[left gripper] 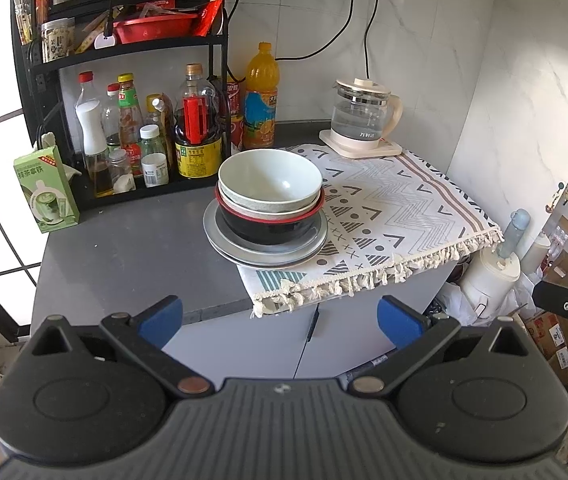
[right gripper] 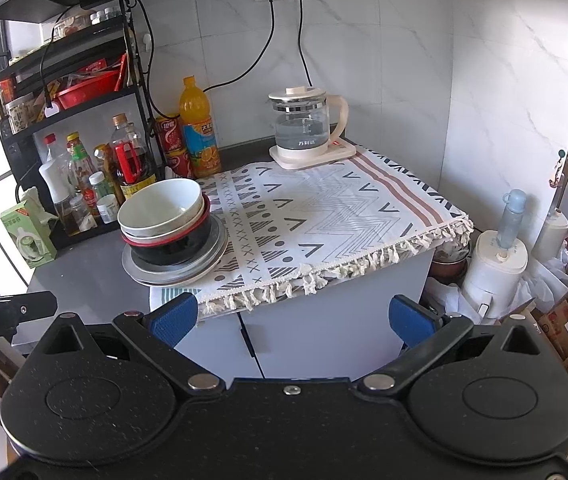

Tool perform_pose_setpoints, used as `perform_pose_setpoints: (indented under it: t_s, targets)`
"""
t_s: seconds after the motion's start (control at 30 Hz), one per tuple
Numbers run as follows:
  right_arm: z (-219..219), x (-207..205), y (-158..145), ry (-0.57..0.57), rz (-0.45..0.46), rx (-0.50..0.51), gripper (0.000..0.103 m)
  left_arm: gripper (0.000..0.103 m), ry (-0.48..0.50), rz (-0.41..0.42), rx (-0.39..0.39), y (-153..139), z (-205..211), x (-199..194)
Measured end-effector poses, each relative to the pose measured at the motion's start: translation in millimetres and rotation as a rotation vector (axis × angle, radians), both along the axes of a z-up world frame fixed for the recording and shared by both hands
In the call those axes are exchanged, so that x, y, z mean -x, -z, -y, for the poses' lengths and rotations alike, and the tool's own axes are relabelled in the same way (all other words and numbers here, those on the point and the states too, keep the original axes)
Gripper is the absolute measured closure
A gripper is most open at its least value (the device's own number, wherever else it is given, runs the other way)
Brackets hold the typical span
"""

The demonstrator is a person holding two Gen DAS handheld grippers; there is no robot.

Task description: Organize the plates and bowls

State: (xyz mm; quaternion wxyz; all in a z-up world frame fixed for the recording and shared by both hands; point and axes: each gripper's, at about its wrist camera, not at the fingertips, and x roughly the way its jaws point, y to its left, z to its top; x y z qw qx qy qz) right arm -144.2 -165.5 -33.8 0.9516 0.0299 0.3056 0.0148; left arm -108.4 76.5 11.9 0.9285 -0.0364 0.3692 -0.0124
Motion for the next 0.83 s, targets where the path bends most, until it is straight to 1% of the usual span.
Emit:
perform_pose_setpoints:
  t_s: [0.37, 0.63, 0.83]
  targets:
    - [-0.6, -1.9, -0.3, 0.002, -0.004, 0.000, 0.000, 0.000, -0.011, -0.016, -0.003, 2.4, -2.8, -3.8]
    - [-0.5, -2.6, -0.4, 0.000, -0.007, 0.002, 0.000, 0.000, 0.001, -0.008, -0.014, 1.6, -1.4, -4.4]
    - [-1.5, -4.0, 0.4, -0.003, -0.007, 0.004, 0.000, 0.000, -0.006, -0.012, -0.005, 1.6, -3.8, -6.1]
